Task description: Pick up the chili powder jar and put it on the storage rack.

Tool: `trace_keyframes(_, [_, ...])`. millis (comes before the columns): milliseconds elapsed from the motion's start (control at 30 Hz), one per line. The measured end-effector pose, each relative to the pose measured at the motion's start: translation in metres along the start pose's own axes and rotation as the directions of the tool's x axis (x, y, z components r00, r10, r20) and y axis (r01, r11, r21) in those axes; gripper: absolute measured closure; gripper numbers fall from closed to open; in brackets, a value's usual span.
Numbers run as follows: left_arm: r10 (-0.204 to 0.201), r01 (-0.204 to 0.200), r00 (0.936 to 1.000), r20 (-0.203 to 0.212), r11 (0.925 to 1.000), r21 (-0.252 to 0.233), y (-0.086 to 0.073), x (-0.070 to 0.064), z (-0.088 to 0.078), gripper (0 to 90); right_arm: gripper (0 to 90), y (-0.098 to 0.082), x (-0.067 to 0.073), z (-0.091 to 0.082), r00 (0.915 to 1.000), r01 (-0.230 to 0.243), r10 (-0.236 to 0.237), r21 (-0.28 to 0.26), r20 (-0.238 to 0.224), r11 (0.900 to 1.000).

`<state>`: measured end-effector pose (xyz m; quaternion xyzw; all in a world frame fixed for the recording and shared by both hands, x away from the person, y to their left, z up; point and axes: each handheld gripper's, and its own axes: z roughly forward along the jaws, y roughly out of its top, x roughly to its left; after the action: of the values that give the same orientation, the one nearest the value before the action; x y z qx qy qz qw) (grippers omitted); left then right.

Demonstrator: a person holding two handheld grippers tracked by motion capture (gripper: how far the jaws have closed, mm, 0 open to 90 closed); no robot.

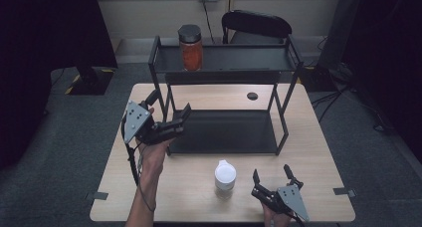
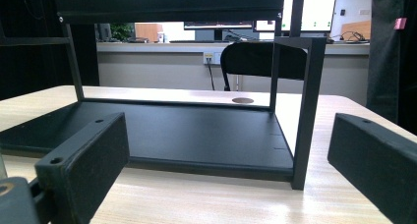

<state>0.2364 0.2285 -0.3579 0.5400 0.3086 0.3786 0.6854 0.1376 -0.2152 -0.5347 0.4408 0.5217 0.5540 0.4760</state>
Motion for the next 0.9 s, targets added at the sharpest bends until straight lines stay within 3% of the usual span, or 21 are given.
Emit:
trace_keyframes(167, [0.012, -0.012, 0.9991, -0.040, 0.9999, 0.000, -0.016, -0.005, -0.020, 0.0, 0.9, 0.000, 0.000, 0.000, 1.0000, 0.000, 0.000, 0.001, 0.002, 1.000])
trace_keyframes(233, [-0.007, 0.006, 0.9988, -0.048, 1.0000, -0.005, -0.022, -0.005, -0.028, 0.0, 0.9, 0.000, 0.000, 0.000, 1.0000, 0.000, 0.000, 0.001, 0.002, 1.000])
trace_keyframes(500, [-0.025, 0.025, 0.9986, -0.047, 0.9997, -0.002, -0.048, -0.013, -0.065, 0.0, 0.9, 0.000, 0.000, 0.000, 1.0000, 0.000, 0.000, 0.000, 0.003, 1.000])
trace_keyframes(700, [-0.023, 0.026, 0.9953, -0.094, 0.9994, 0.025, -0.070, -0.022, -0.083, 0.1, 0.9, 0.000, 0.000, 0.000, 1.0000, 0.001, -0.001, 0.000, 0.002, 1.000])
trace_keyframes(833, [-0.021, 0.026, 0.9891, -0.146, 0.9990, 0.035, -0.086, -0.026, -0.091, 0.2, 0.9, 0.000, 0.000, 0.000, 1.0000, 0.001, -0.001, -0.001, 0.002, 1.000])
trace_keyframes(900, [-0.027, 0.034, 0.9887, -0.147, 0.9982, 0.050, -0.094, -0.025, -0.093, 0.2, 0.9, 0.000, 0.000, 0.000, 1.0000, 0.001, -0.001, 0.000, 0.002, 1.000])
